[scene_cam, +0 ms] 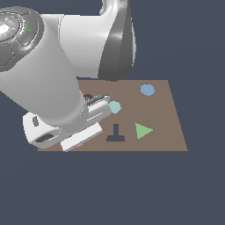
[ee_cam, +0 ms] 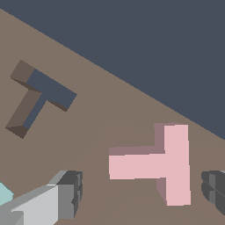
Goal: Insert a designated object into the corresponding slot on a board.
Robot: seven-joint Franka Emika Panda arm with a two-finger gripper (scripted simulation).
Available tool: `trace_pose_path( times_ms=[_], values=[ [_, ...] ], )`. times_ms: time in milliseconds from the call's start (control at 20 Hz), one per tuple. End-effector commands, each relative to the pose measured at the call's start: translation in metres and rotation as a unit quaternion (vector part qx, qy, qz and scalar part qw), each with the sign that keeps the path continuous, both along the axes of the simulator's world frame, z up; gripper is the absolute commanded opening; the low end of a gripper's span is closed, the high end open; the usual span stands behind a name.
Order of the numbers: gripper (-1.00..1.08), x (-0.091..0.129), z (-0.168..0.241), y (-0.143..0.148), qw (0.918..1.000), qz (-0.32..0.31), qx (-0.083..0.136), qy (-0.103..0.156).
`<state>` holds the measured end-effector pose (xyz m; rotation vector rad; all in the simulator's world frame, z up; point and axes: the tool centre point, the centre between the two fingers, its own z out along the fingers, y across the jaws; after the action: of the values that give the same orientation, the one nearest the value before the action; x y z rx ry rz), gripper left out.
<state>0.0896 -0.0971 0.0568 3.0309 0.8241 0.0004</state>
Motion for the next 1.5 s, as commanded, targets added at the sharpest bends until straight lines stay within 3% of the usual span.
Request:
trace_pose_path(
  times_ms=[0,900,950,1450],
  values=[
    [1.0,0.005,-0.004,-0.002,1.0,0.009,0.0,0.0],
    [1.0,0.009,-0.027,-0.003,0.9998,0.018,0.0,0.0],
    [-1.0,0.009,-0.027,-0.003,0.9998,0.018,0.0,0.0],
    [-1.0,0.009,-0.026,-0.004,0.9999,0.017,0.0,0.0]
  ],
)
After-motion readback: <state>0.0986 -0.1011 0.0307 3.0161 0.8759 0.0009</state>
